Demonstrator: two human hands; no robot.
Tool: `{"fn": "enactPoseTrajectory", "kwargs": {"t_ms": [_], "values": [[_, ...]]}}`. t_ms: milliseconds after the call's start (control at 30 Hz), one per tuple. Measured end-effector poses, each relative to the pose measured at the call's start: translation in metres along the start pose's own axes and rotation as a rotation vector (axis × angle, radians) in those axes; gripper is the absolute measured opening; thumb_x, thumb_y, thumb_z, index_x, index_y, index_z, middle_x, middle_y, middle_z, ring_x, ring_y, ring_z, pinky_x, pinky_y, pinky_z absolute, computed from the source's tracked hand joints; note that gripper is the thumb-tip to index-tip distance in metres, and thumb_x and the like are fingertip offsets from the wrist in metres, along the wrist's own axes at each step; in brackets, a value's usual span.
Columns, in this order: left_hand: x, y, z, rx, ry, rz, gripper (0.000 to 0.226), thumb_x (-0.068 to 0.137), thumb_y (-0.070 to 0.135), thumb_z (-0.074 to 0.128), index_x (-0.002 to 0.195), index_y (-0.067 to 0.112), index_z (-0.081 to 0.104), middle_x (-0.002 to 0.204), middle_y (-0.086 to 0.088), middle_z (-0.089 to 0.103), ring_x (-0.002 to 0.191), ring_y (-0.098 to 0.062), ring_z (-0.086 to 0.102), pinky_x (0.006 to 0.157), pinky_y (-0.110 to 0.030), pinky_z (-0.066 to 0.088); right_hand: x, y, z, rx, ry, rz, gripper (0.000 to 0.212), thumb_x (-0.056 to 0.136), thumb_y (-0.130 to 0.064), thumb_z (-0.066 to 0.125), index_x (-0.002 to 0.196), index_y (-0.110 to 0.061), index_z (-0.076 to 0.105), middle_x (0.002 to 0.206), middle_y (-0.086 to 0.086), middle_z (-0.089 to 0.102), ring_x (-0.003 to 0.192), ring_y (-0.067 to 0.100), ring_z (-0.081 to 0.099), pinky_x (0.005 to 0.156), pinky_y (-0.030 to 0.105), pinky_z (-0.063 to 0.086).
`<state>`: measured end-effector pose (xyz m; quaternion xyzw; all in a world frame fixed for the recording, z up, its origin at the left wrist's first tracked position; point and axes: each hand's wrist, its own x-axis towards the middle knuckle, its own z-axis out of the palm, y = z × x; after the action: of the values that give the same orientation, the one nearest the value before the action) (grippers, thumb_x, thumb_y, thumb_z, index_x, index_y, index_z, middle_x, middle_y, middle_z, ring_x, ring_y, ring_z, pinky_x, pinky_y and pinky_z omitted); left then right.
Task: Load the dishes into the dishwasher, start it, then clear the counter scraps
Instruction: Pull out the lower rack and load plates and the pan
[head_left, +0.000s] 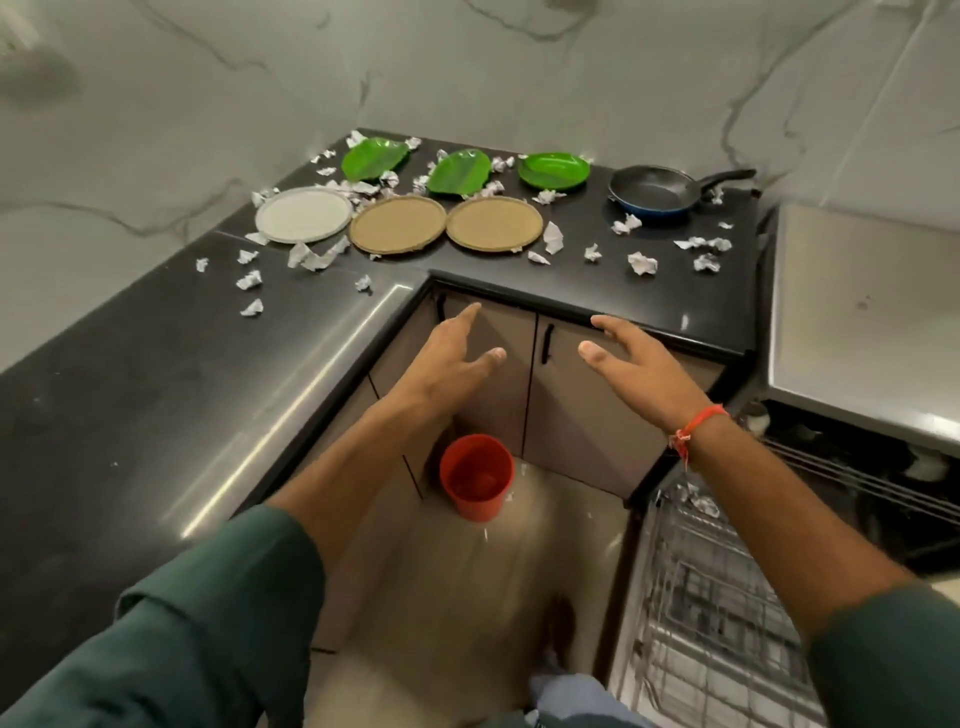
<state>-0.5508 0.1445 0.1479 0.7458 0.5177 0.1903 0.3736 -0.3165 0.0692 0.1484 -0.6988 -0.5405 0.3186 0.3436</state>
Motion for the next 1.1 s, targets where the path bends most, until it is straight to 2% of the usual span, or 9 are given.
{"fn": "enactPoseTrajectory", "kwargs": {"t_ms": [167,367,500,667,767,867,933,1033,1100], "values": [[0.061,-0.009,-0.019,-0.105,0.056,-0.121,0.073,0.100,0.040,0.059,0.161,0.027,0.021,0.164,-0.003,0.027,0.148,-0.022,0.032,0.113,-0.030,0.030,0.070,-0.001,0.008,0.103,-0.028,0.002,0.052,0.098,-0.045,0.058,0.147,-0.033,0.046,0.153,-0.006,0.044,0.143,0.011,0.037,0.117,0.036,0.032],[0.137,-0.008,-0.030,-0.147,0.045,-0.179,0.086,0.086,0.058,0.061,0.159,0.029,0.026,0.162,-0.002,0.034,0.147,-0.022,0.034,0.120,-0.046,0.032,0.154,-0.008,0.010,0.163,-0.081,0.017,0.053,0.097,-0.045,0.060,0.147,-0.034,0.046,0.154,-0.001,0.044,0.143,0.016,0.039,0.115,0.037,0.036],[0.190,-0.021,-0.036,-0.206,0.041,-0.234,0.071,0.099,0.041,0.060,0.159,0.025,0.026,0.162,-0.006,0.031,0.147,-0.023,0.033,0.119,-0.042,0.033,0.199,-0.015,0.013,0.209,-0.091,0.034,0.051,0.098,-0.041,0.061,0.146,-0.036,0.044,0.155,0.000,0.042,0.143,0.017,0.038,0.113,0.037,0.036],[0.272,-0.048,-0.045,-0.571,0.049,-0.461,0.059,0.101,0.033,0.057,0.154,0.021,0.033,0.145,-0.006,0.047,0.128,-0.022,0.049,0.105,-0.040,0.043,0.249,-0.013,0.037,0.218,-0.068,0.085,0.053,0.096,-0.044,0.062,0.147,-0.036,0.046,0.153,-0.005,0.044,0.142,0.014,0.040,0.116,0.041,0.037],[0.322,-0.065,-0.044,-0.602,0.050,-0.486,0.063,0.101,0.029,0.058,0.156,0.017,0.030,0.141,-0.004,0.046,0.116,-0.018,0.051,0.099,-0.038,0.043,0.277,-0.010,0.053,0.180,-0.023,0.143,0.055,0.097,-0.045,0.061,0.148,-0.034,0.045,0.152,-0.006,0.045,0.141,0.013,0.041,0.116,0.039,0.036],[0.368,-0.078,-0.048,-0.631,0.072,-0.494,0.067,0.101,0.027,0.059,0.158,0.016,0.025,0.144,-0.005,0.044,0.086,-0.009,0.051,0.085,-0.036,0.046,0.306,-0.013,0.068,0.131,-0.013,0.188,0.057,0.097,-0.047,0.060,0.149,-0.032,0.044,0.154,-0.004,0.045,0.143,0.015,0.040,0.116,0.041,0.037],[0.389,-0.087,-0.050,-0.673,0.068,-0.519,0.065,0.100,0.027,0.059,0.156,0.017,0.027,0.150,-0.005,0.041,0.092,-0.010,0.051,0.086,-0.036,0.047,0.320,-0.016,0.078,0.123,-0.012,0.216,0.057,0.098,-0.045,0.059,0.150,-0.031,0.042,0.155,-0.003,0.043,0.144,0.017,0.039,0.116,0.040,0.036],[0.410,-0.102,-0.049,-0.739,0.021,-0.544,0.066,0.099,0.025,0.061,0.155,0.015,0.028,0.155,-0.006,0.034,0.128,-0.025,0.047,0.099,-0.037,0.045,0.338,-0.021,0.094,0.135,-0.003,0.259,0.054,0.099,-0.043,0.058,0.150,-0.031,0.043,0.155,-0.003,0.043,0.144,0.017,0.039,0.116,0.039,0.035],[0.419,-0.109,-0.046,-0.800,-0.009,-0.568,0.064,0.099,0.022,0.061,0.154,0.012,0.030,0.156,-0.010,0.033,0.134,-0.028,0.044,0.101,-0.036,0.044,0.345,-0.024,0.103,0.141,-0.009,0.283,0.055,0.098,-0.045,0.058,0.149,-0.033,0.043,0.156,-0.003,0.043,0.144,0.018,0.039,0.117,0.040,0.035]]}}
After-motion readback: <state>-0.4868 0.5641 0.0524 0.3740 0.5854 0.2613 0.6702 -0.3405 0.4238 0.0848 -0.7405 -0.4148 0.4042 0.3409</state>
